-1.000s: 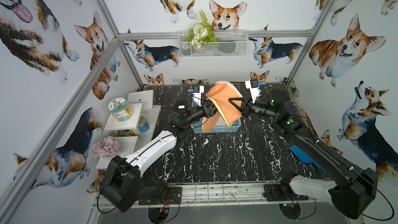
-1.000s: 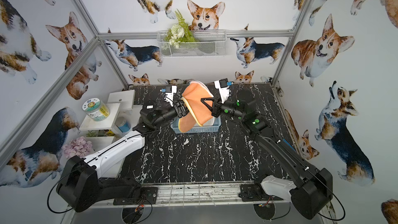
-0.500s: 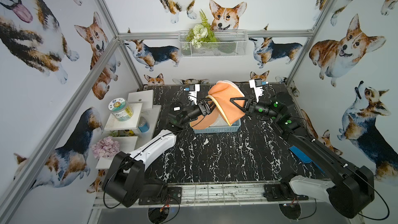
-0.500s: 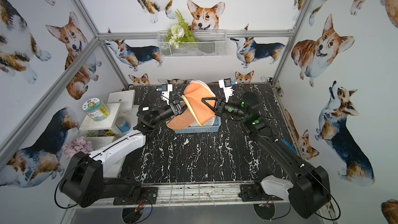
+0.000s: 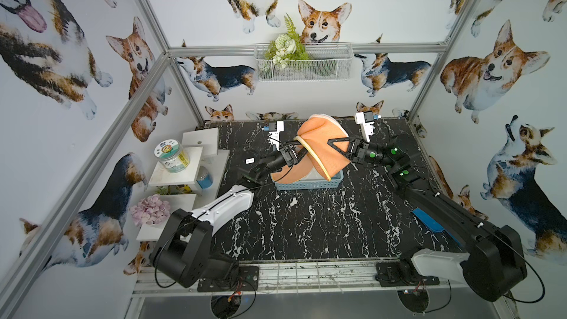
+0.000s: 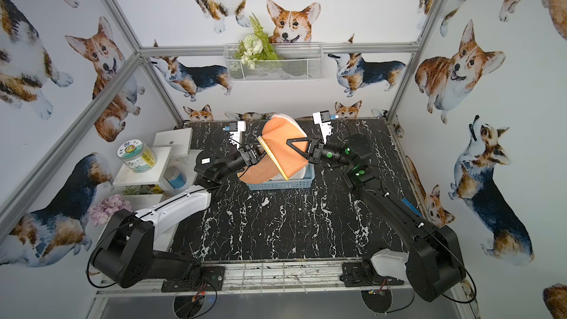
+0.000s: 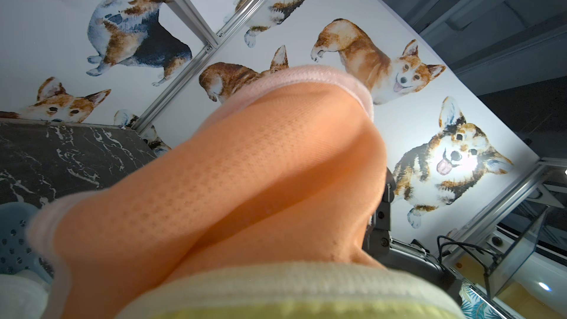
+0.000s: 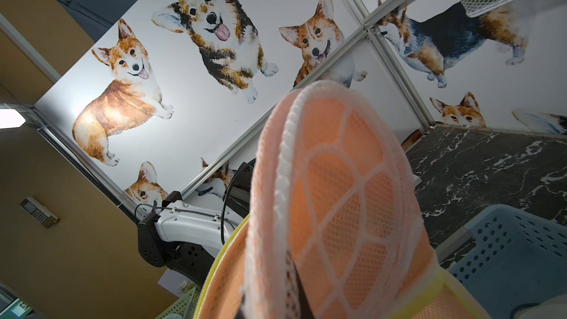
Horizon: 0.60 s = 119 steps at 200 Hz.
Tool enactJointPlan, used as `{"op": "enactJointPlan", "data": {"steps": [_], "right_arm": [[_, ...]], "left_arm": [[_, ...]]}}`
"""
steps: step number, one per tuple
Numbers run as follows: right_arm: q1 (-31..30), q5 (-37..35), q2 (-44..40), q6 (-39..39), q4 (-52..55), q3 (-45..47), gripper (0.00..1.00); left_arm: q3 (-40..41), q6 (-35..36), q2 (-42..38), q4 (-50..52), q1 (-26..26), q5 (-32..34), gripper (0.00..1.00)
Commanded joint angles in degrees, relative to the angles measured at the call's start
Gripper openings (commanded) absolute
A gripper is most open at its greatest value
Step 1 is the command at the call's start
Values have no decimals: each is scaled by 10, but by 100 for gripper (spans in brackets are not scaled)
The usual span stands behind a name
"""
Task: Turn the laundry bag inside out
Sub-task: Turn over the laundry bag.
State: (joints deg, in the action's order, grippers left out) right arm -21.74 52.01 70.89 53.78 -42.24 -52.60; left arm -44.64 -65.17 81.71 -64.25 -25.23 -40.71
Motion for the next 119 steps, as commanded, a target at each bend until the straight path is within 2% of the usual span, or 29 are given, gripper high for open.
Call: {"op": "enactJointPlan", "data": {"steps": [1,31,43,65,100,119], "right_arm": [[0,10,3,19,-48,2,0],[2,9,4,26,-57,8,0],[10,15,2,32,-60,6,0],[18,30,-1,42,-69,2,0],[17,59,15,108,-172,20,0],[20,70,24,141,-222,25,0]], "left_arm": [[8,-66,11,-122,-3,-31,60],[8,-105,29,-171,-3,-33,58],[9,-78,18,-116,-2,-27,58],[10,8,-19,20,-3,-7,68],[3,17,-23,28,-3,-14,71],[-3,51,-39,76,1,-6,73]]}}
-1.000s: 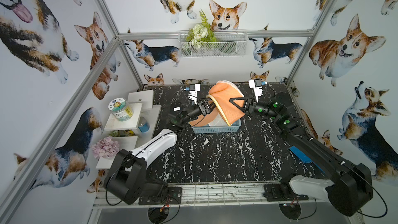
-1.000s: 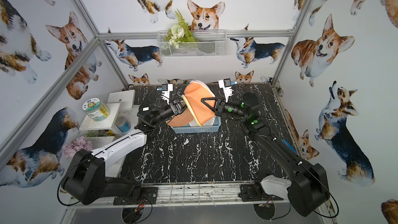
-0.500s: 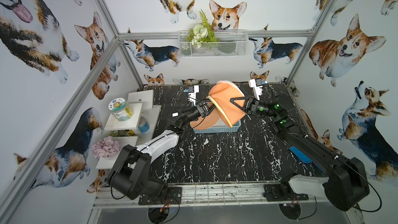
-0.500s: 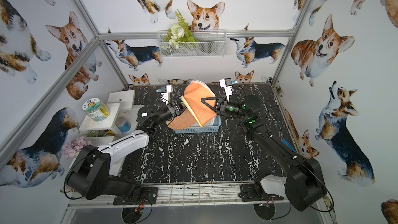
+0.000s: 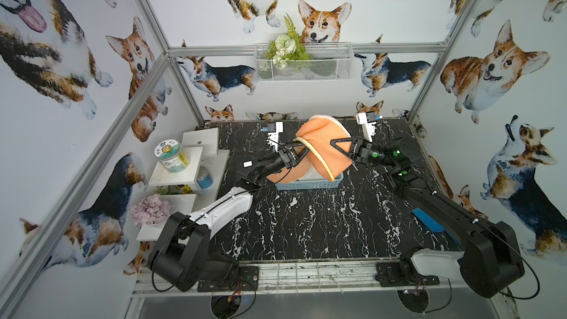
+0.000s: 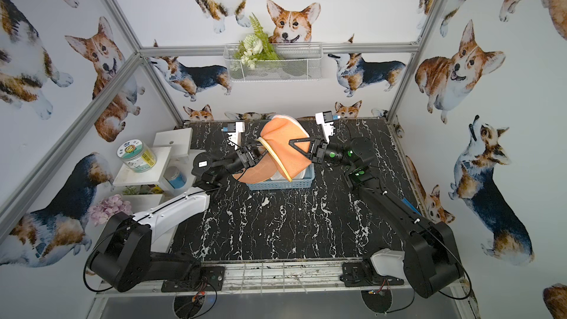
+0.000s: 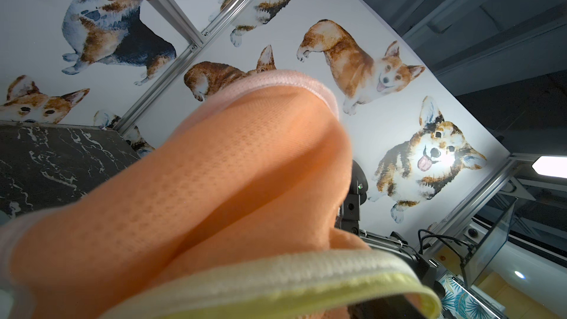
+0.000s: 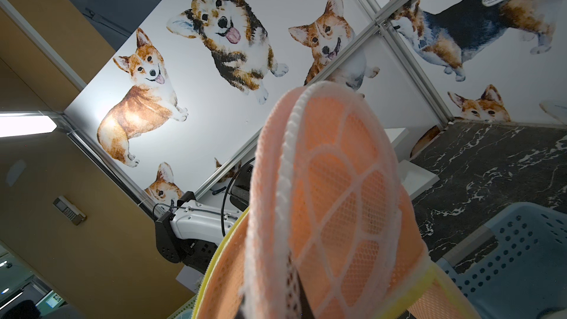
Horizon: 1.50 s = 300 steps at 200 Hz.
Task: Turn the laundry bag inside out
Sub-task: Turn over the laundry bag.
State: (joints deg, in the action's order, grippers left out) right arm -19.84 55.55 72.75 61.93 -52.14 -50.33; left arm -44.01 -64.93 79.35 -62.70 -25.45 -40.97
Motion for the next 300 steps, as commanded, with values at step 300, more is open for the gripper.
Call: {"op": "enactJointPlan", "data": {"steps": [300], "right_arm": [[9,-3,10,-12,-7,1,0]], "left_arm": [[48,-64,-23,-132,10,-50,55]]}}
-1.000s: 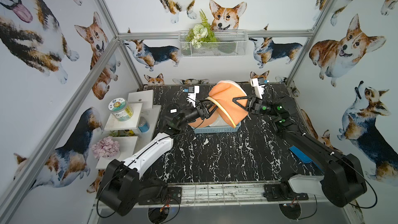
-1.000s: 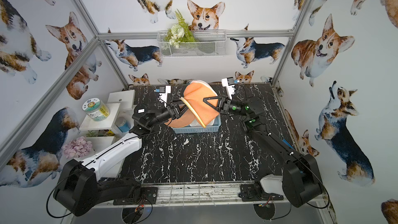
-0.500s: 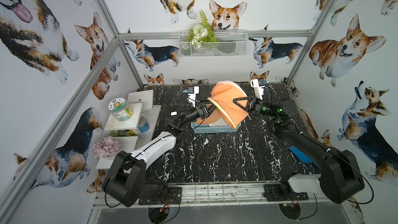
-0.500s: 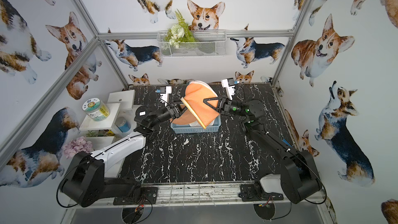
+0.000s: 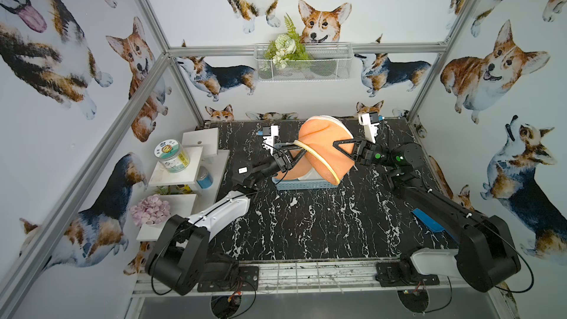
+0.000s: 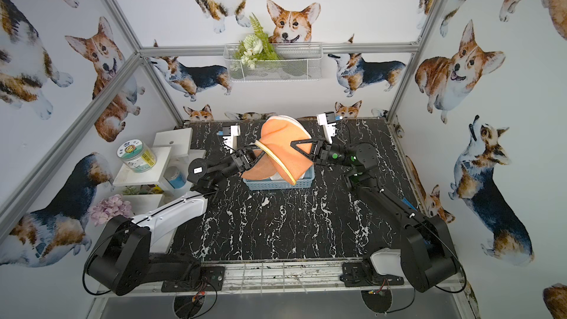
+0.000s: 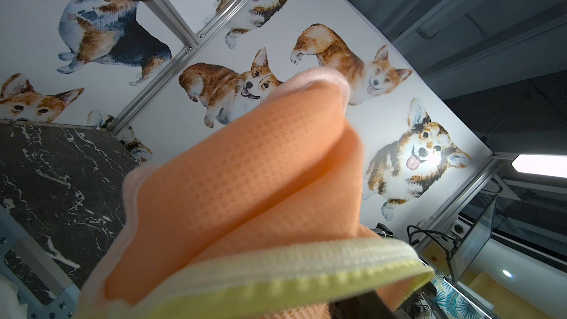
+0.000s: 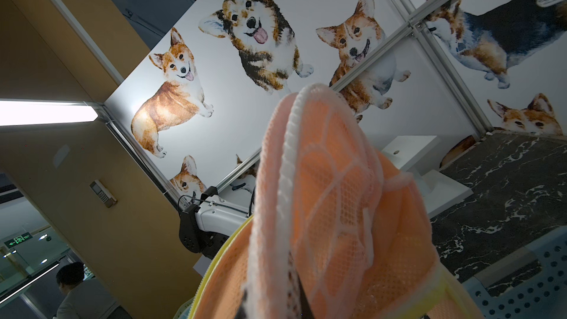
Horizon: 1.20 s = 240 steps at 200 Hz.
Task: Turn the laundry bag inside out
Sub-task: Turn over the laundry bag.
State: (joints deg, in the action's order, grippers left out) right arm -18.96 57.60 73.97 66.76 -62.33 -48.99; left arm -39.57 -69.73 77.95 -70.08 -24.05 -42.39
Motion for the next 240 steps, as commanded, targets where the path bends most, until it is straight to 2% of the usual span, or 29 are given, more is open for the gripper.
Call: {"op": "enactJointPlan", "data": {"steps": [1,19,29,42,68,93,112,153,157,174,181,197,205,224,240], "right_arm": [[0,-24,-2,-62,98,-12,0],[0,-33,-2,-81,124,-19,0],[0,-40,0,-88,136,-20,0],[0,-52,2,-102,163,-26,0],[-4,-63,2,-137,219,-43,0],[-14,-71,2,-159,249,-49,0],[-13,-90,-4,-179,274,-45,0],[-12,-114,-14,-202,305,-40,0],[-12,-115,-14,-204,306,-40,0],[-12,-131,-20,-225,334,-43,0],[-12,-144,-26,-248,366,-48,9],[-9,-187,-49,-318,454,-70,41],[-5,-213,-64,-351,493,-82,53],[2,-273,-95,-425,566,-110,66],[1,-291,-127,-477,607,-141,71]], "left_arm": [[4,-15,-9,-59,-4,-36,55],[14,-12,-17,-53,-5,-34,54],[17,-12,-21,-53,-6,-34,48],[18,-11,-25,-53,-7,-32,45],[14,2,-26,-31,-14,-31,49],[8,34,-30,11,-23,-25,46],[3,62,-40,64,-23,-21,31],[-15,178,-87,248,-23,13,3],[-36,184,-90,261,-23,16,0],[-48,205,-95,296,-23,22,0],[-56,217,-96,325,-23,25,0],[-76,252,-100,393,-23,35,0],[-92,275,-101,442,-23,44,0],[-125,325,-99,535,-24,49,0],[-148,357,-95,594,-24,46,0]]}}
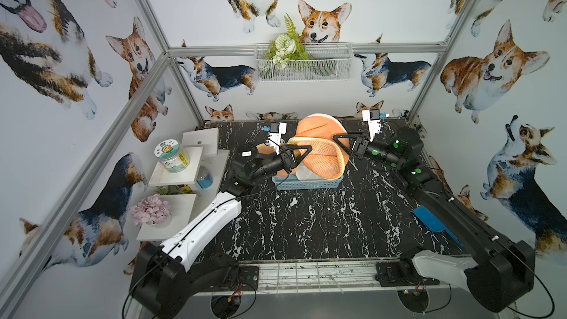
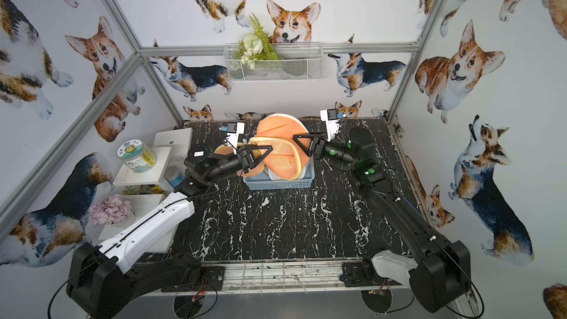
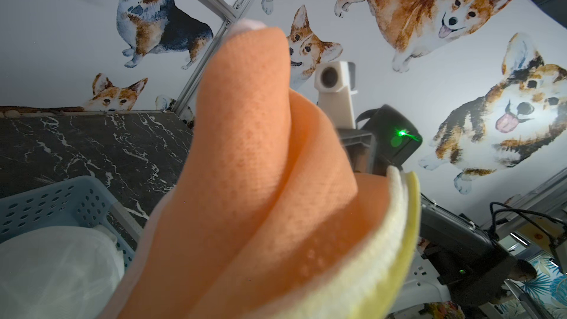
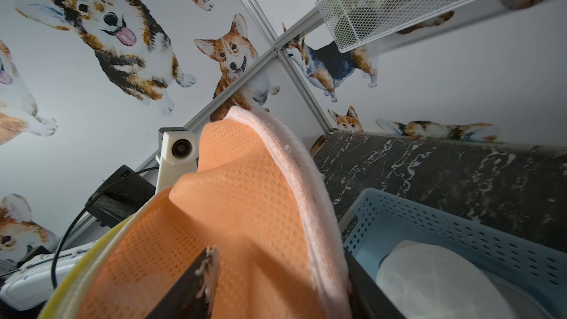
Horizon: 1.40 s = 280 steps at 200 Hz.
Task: Turn the laundry bag inside out
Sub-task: Turn over the laundry bag.
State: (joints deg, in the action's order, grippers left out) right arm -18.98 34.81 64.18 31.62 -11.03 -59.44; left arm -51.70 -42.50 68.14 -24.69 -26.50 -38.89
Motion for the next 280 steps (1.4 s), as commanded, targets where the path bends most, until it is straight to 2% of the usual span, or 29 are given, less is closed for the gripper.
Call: {"op": "enactJointPlan", "data": {"steps": [1,27,53,68,88,120,174,222,244,263,280], "right_arm": [[2,-63,-29,-128,96,-39,71],[-15,-10,-5,-186,170,-119,68],[-127,-106,78,-290,297,-226,66],[-154,-127,119,-318,354,-276,57],[-191,-192,141,-350,402,-318,56],[-218,-233,148,-364,450,-336,51],[-249,-283,121,-361,454,-286,50],[-256,-307,127,-361,442,-277,27],[-256,-303,130,-360,429,-286,1],[-256,-309,129,-343,400,-295,0],[-255,-370,134,-317,362,-302,0]], "left_arm": [[-28,86,3,143,0,11,0],[-70,146,17,239,-10,4,0],[-92,183,23,282,-30,-7,0],[-103,197,26,300,-42,-14,0],[-118,217,31,333,-50,-6,0],[-117,216,29,330,-51,-8,0],[-116,208,31,323,-50,-8,0],[-119,206,30,324,-50,-8,0],[-118,207,29,327,-51,-9,0],[-117,208,29,328,-52,-13,0],[-113,210,29,326,-56,-20,0]]}}
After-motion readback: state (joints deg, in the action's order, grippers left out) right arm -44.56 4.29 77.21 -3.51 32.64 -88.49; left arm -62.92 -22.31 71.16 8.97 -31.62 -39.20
